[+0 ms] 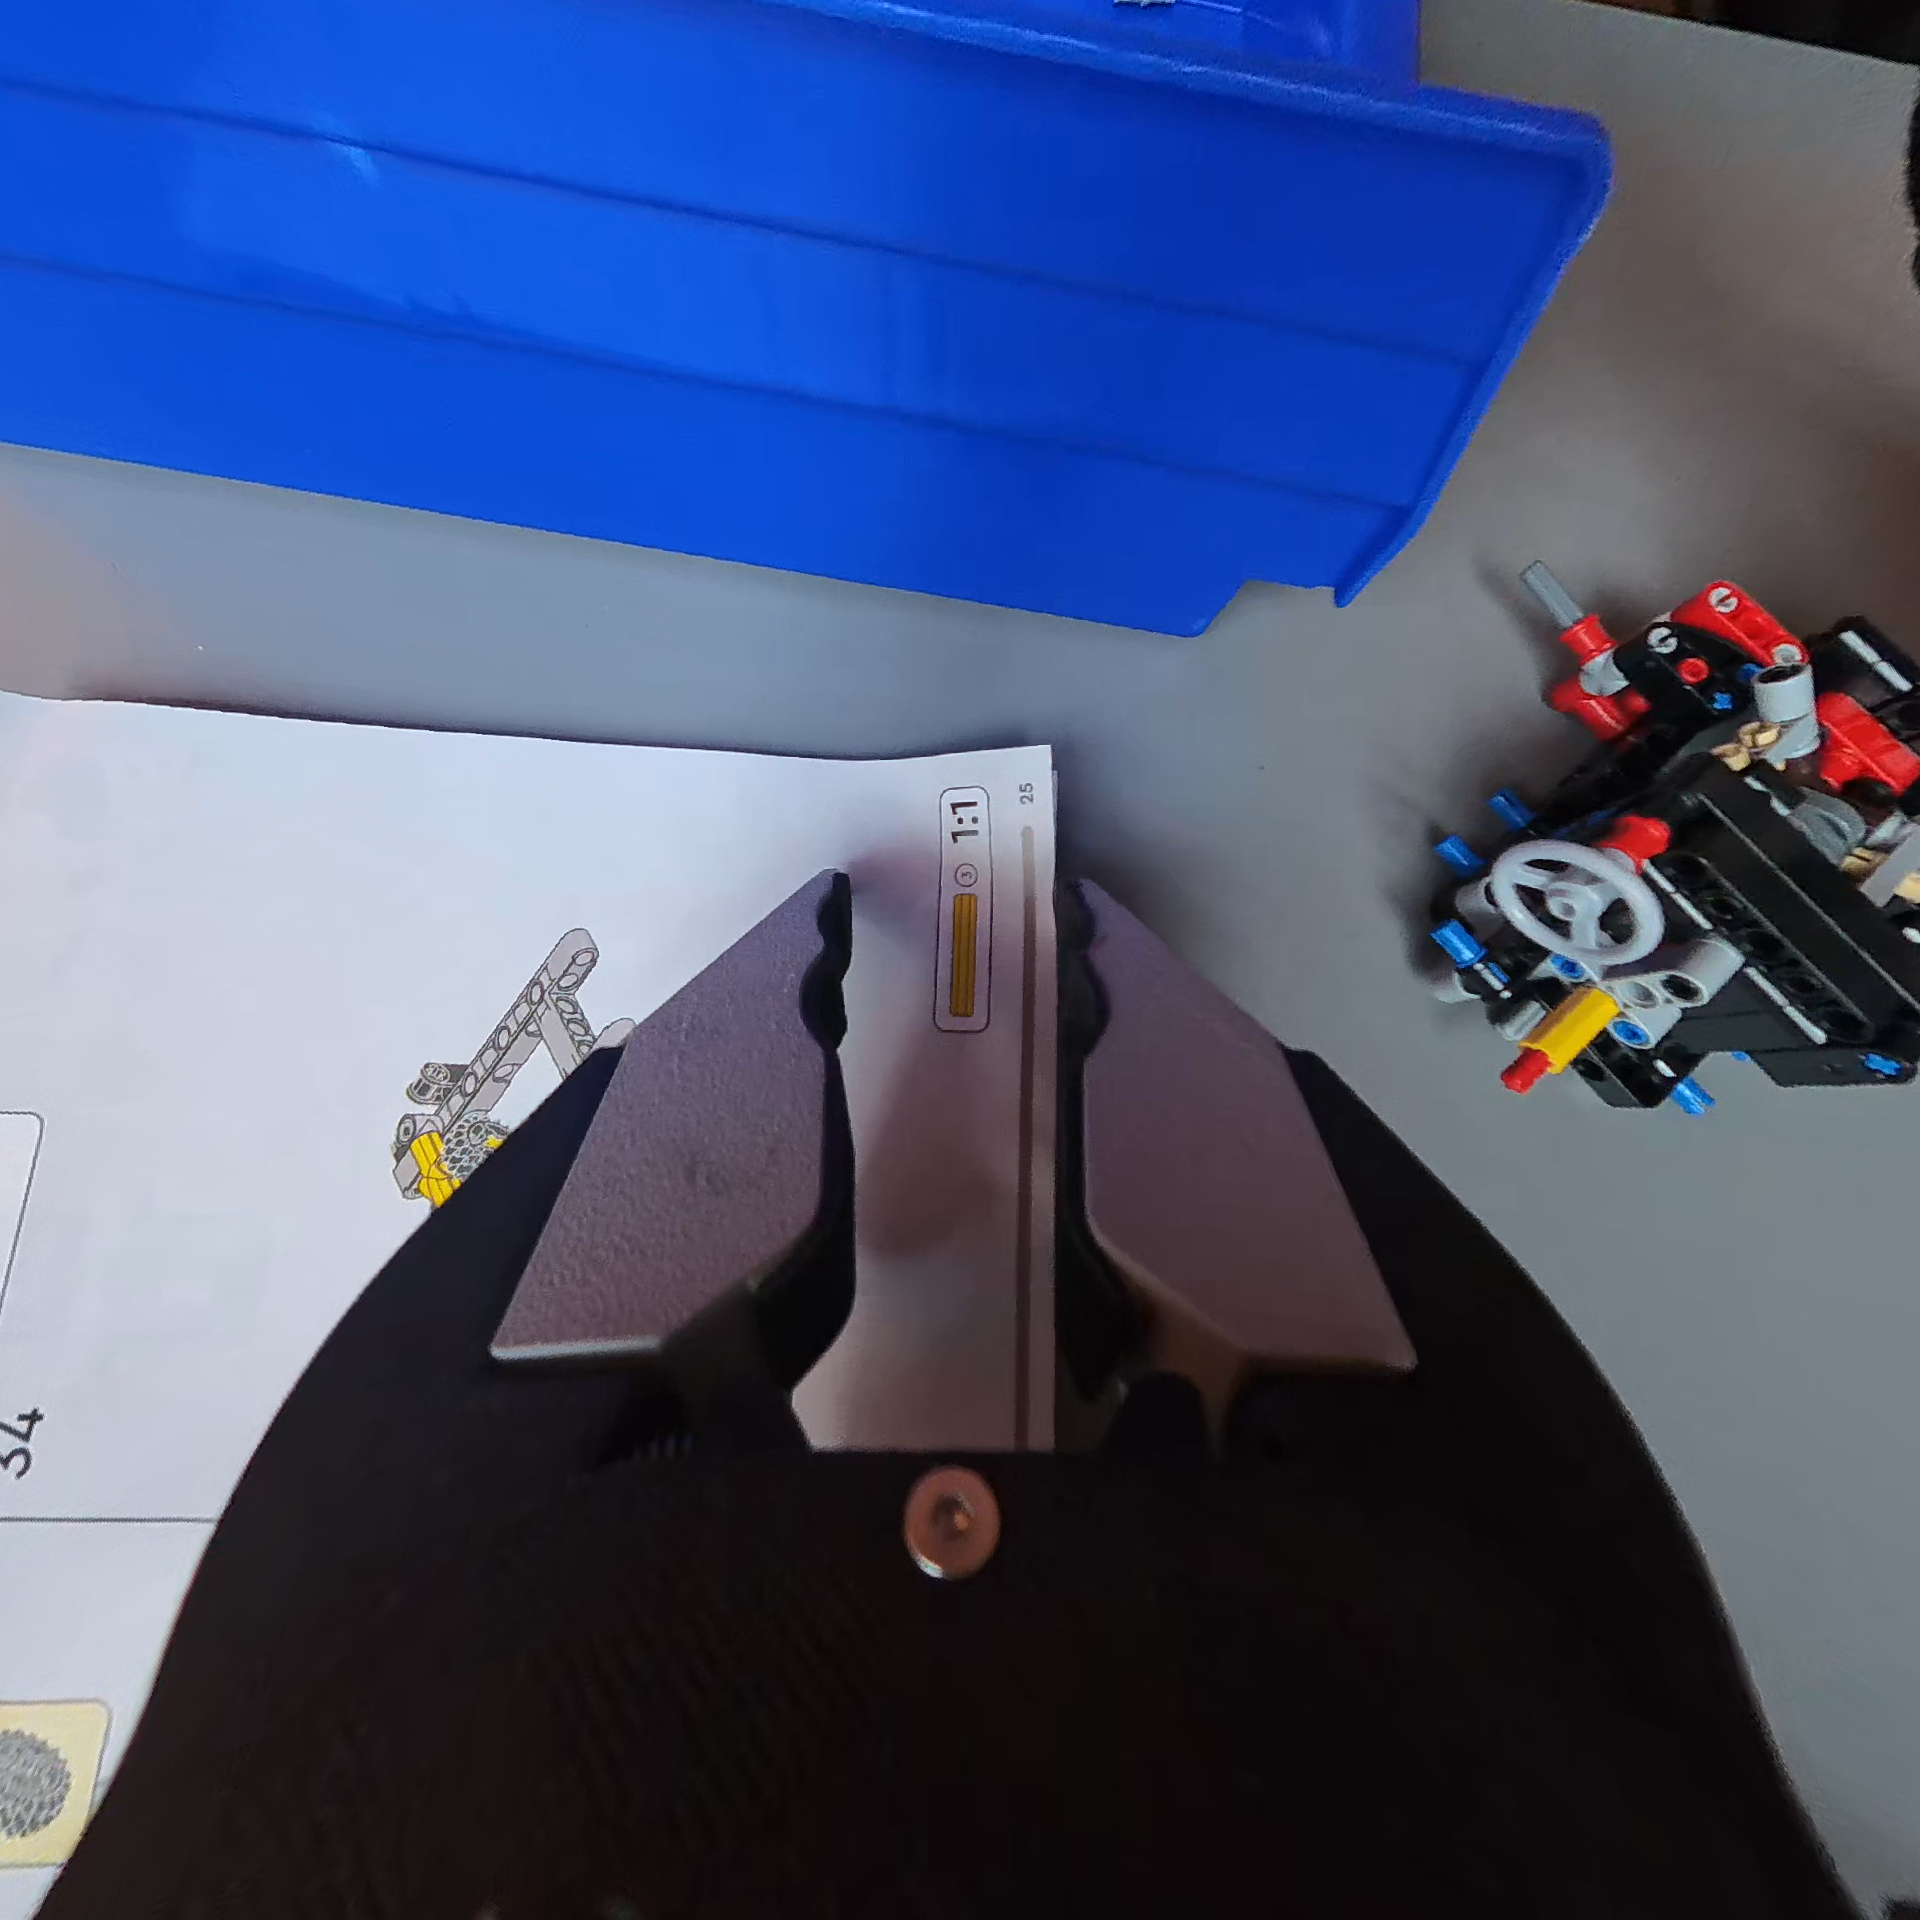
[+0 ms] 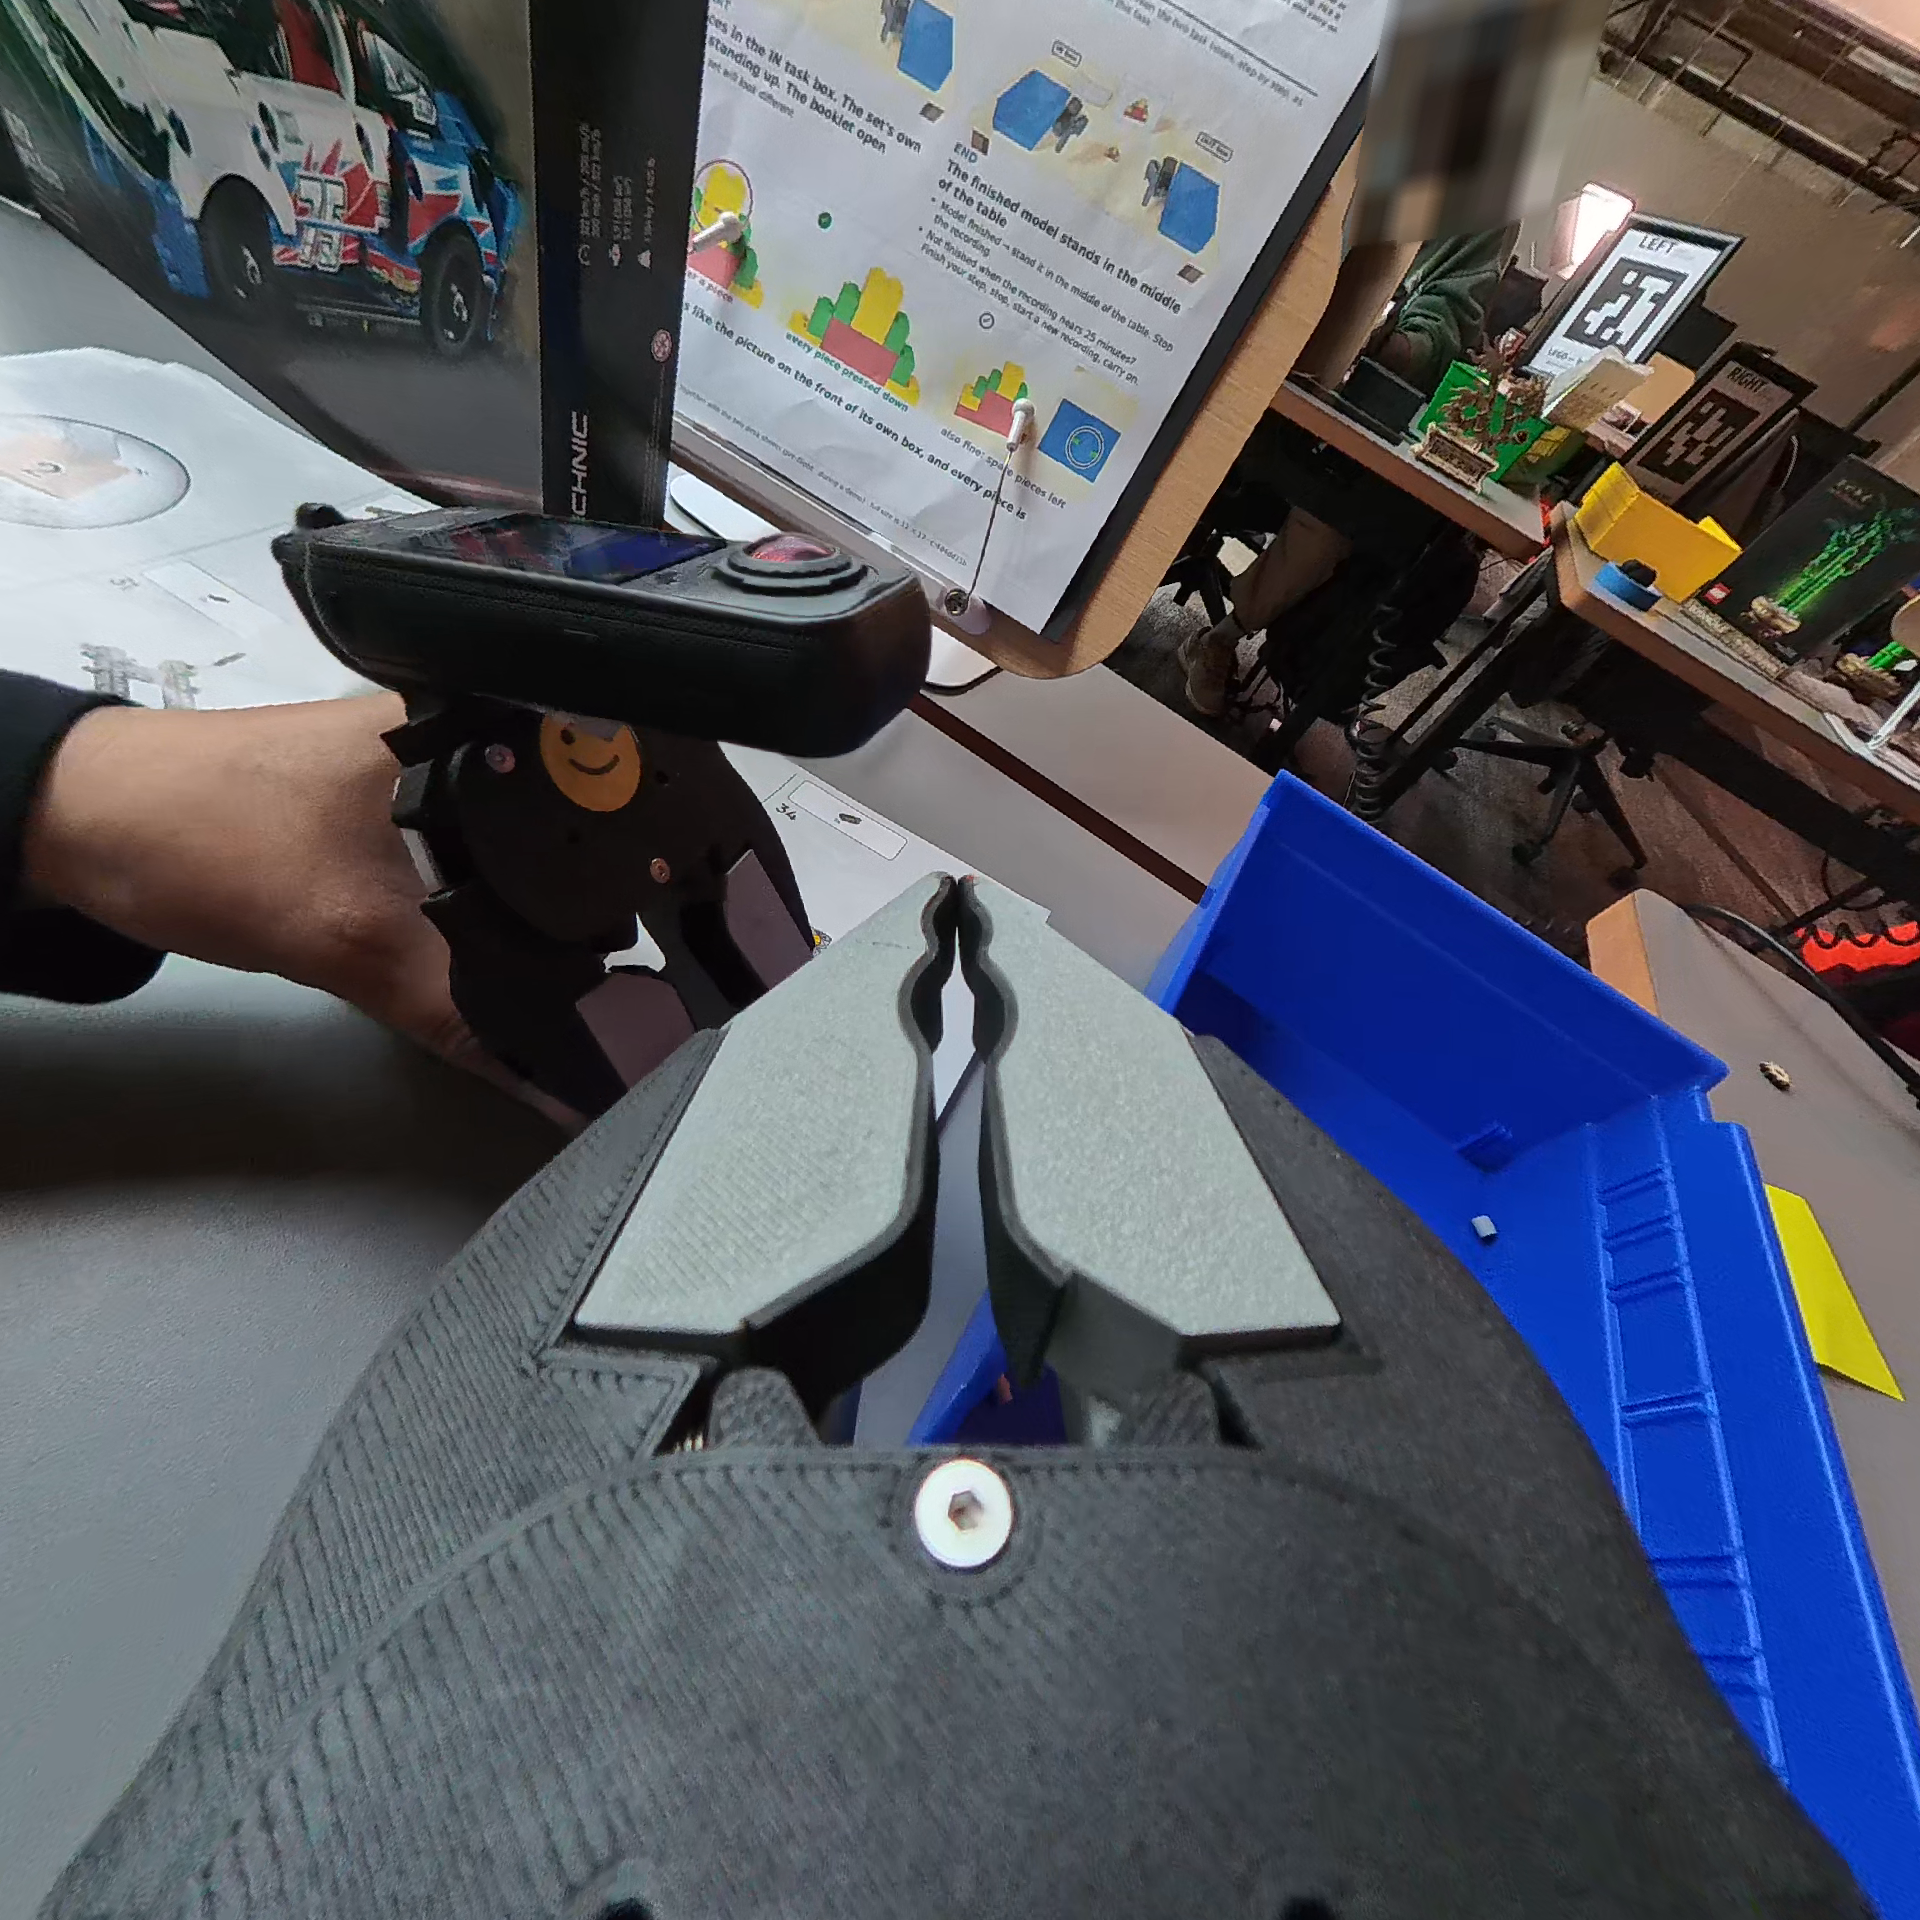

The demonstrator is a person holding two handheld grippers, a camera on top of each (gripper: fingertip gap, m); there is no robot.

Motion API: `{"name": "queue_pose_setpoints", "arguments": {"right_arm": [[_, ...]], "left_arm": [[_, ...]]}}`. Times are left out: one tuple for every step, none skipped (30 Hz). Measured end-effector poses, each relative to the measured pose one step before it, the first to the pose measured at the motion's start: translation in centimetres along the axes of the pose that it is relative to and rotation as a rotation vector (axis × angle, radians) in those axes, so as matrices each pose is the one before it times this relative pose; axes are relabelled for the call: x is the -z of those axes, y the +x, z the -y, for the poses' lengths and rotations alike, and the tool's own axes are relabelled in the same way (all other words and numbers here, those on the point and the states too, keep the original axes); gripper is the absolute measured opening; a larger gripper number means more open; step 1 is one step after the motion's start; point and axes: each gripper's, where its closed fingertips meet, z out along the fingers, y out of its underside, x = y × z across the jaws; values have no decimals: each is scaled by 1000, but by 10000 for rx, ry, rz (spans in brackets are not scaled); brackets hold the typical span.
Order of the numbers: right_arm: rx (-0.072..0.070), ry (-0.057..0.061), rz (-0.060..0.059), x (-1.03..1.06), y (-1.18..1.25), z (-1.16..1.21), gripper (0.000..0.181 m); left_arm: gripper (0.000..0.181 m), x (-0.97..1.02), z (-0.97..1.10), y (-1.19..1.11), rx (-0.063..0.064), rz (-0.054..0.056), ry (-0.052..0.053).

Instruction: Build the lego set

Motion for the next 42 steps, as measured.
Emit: {"name": "queue_pose_setpoints", "arguments": {"right_arm": [[1, -8, 1, -4, -1, -8, 0], [3, -2, -1, 2, -5, 1, 0], [2, 2, -3, -1, 5, 2, 0], [0, 1, 0, 1, -10, 5, 0], [0, 0, -1, 3, 4, 9, 0], [1, -1, -2, 0, 3, -1, 0], [0, -2, 2, -1, -6, -12, 0], [-4, -3, 4, -9, 1, -4, 0], [-4, -1, 1, -9, -5, 1, 0], [0, 0, 5, 0, -7, 0, 0], [5, -5, 6, -17, -18, -7, 0], [8, -11, -1, -2, -15, -15, 0], [9, -5, -3, -5, 1, 0, 0], [3, 3, 2, -1, -11, 8, 0], [-4, 2, 5, -2, 0, -1, 0], [-3, -2, -1, 9, 8, -8, 0], [-1, -3, 0, 1, 9, -8, 0], [-4, -3, 2, 1, 4, -7, 0], [-3, -6, 5, -6, -9, -5, 0], [6, -13, -1, -15, -1, -30, 0], [12, -14, -4, -14, -3, -27, 0], [11, -15, 2, -21, -21, -23, 0], [14, -16, -2, -18, -10, -15, 0], [17, -14, -4, -22, -8, -22, 0], [11, -7, -1, -2, -10, -1, 0], [2, -4, 0, -10, -2, -11, 0], [-1, 1, 1, 0, -2, 1, 0], [-3, 2, 3, -3, 3, 0, 0], [-6, -2, 3, 0, 2, -6, 0], [-1, -1, 1, 2, -12, 2, 0], [2, 4, 1, -12, -1, 9, 0], [0, -1, 6, -10, -21, -4, 0], [2, -6, 7, -7, -22, -11, 0], [10, -9, 4, -23, -21, -5, 0], [11, -14, -2, -14, -5, -28, 0], [9, -13, -4, -20, -11, -11, 0], [5, -1, -1, -1, -9, -6, 0], [-1, 8, 0, 4, 0, 8, 0], [-6, 8, -4, 15, 14, 10, 0], [-11, 3, -1, 5, 13, -6, 0], [-10, -2, 1, -2, 20, -13, 0], [-3, -2, -4, 10, 13, -9, 0]], "left_arm": [[38, 43, 10, 70, 66, -104, 13], [38, 50, 3, -12, 47, -51, 13], [39, 40, -20, -26, 22, -30, 11], [39, 20, -16, -26, 34, -23, 7], [38, 11, -4, -63, 34, 9, 14], [38, 10, 5, -70, 8, 31, 15], [38, 10, 11, -38, -11, 19, 9], [38, 3, 16, 4, -6, -5, 6], [38, 7, -3, -2, 8, -8, 1], [38, 5, -1, -8, 3, -6, 2], [38, 25, 12, -6, 4, -9, 8], [38, 25, 28, 3, 8, -6, 13], [37, 48, 46, -9, -2, 1, 32], [36, 48, 48, 39, -11, -19, 40], [33, 35, 27, 109, -12, -74, 30], [31, 36, 41, 77, 17, -56, 44], [30, 23, 19, 76, 29, -44, 37], [28, -3, 15, 70, 16, -46, 54], [28, -29, -33, 19, 26, -17, 26], [29, -41, -93, -29, 39, -9, -28], [30, -36, -77, -65, 53, -1, -27], [32, -4, -40, -18, 53, -31, -11], [32, 7, 8, 31, 46, -55, 16], [32, 2, -28, -37, 38, -15, -5], [33, 17, -45, -49, 20, 1, -20], [33, 23, 2, -24, 18, -26, 12], [34, 43, 11, -43, 21, -5, 12], [34, 43, 17, -52, 21, -5, 18], [34, 38, 49, 5, 39, -36, 35], [34, 41, 36, -10, 62, -37, 29], [34, 35, 16, 0, 45, -31, 21], [34, 36, 14, -9, 25, -26, 23], [34, 27, -2, -5, 27, -25, 11], [34, 25, -12, 59, 33, -67, 13], [35, -14, -55, 63, 55, -77, -12], [36, -29, -110, -11, 65, -25, -52], [36, -9, -14, -28, 26, -18, 17], [35, 12, 25, -57, 17, 14, 29], [35, 15, 14, -68, 18, 19, 15], [35, 2, 13, -55, 24, 18, 19], [35, 1, 6, -41, 16, 19, 17], [36, 7, 12, -20, 6, 22, 8]]}}
